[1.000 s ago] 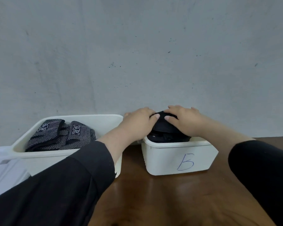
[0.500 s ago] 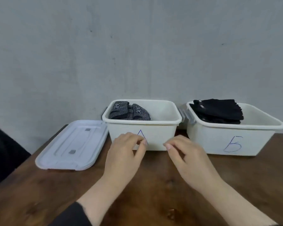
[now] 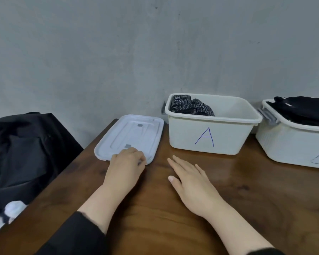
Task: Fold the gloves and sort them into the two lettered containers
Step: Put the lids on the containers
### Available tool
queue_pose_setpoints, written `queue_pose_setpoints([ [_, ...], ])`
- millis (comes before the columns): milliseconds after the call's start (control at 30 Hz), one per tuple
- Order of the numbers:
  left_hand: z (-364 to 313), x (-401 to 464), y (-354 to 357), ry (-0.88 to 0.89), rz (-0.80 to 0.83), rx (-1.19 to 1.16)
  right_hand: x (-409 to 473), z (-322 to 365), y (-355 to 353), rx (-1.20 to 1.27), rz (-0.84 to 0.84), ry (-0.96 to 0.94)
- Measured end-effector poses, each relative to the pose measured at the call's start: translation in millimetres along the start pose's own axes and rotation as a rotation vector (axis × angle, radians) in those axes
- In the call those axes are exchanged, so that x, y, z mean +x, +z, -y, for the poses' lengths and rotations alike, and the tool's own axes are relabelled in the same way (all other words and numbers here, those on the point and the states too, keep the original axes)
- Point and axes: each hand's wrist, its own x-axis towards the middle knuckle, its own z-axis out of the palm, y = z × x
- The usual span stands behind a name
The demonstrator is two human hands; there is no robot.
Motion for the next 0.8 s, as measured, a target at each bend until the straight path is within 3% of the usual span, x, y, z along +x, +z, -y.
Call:
queue_pose_setpoints([
  [433, -6.6, -0.4, -3.1, -0.135, -0.044, -0.173, -2.5, 2.0, 2.5, 0.026, -0.022, 0.01],
  [600, -13.6, 0.9, -15.9, -0.104, -0.261, -0.173, -3.8, 2.1, 1.9, 0.025, -0.027, 0.006],
  [800, -28.7, -5.4, -38.4, -0.167, -0.448, -0.358, -3.7, 1.6, 1.4, 0.091, -0.067, -0.009],
])
